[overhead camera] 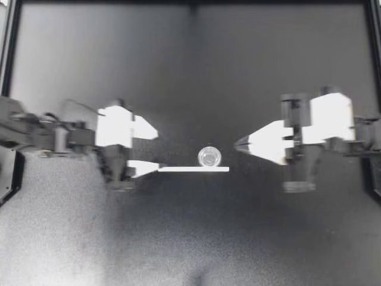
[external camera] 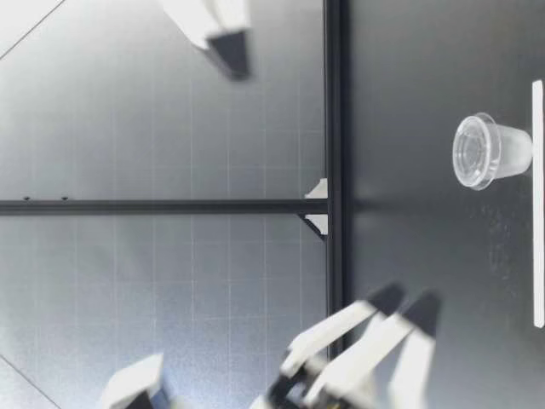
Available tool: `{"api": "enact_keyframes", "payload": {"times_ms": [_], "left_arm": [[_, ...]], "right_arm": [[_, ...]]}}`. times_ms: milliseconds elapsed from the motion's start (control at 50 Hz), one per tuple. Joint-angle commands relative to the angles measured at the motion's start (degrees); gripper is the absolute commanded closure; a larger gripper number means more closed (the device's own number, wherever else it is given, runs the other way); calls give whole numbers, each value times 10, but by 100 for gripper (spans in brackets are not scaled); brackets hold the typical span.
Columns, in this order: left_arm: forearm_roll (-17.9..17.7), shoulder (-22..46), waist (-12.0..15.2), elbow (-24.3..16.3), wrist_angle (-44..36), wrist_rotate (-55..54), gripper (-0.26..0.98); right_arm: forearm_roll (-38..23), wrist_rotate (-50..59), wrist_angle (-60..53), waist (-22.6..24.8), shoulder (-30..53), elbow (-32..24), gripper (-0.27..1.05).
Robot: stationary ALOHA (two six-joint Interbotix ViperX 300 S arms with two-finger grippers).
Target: Pick up the plastic cup and open its lid.
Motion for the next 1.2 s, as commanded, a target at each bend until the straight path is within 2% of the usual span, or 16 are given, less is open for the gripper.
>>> {"api": "enact_keyframes", "payload": {"times_ms": [0,180,480,1180], "left_arm": [[4,27,2,-30,-7,1,11],[6,82,2,-58,-42,1,11],[7,123,2,-69,-128,0,11],[6,201,5,-114,-170,0,12]], "right_arm": [[1,-3,14,-6,33,-32,99],[1,-4,69,-7,93,-69,99],[0,-4,86,-7,142,-93,99],[1,0,98,-11,185,-102,99]]}}
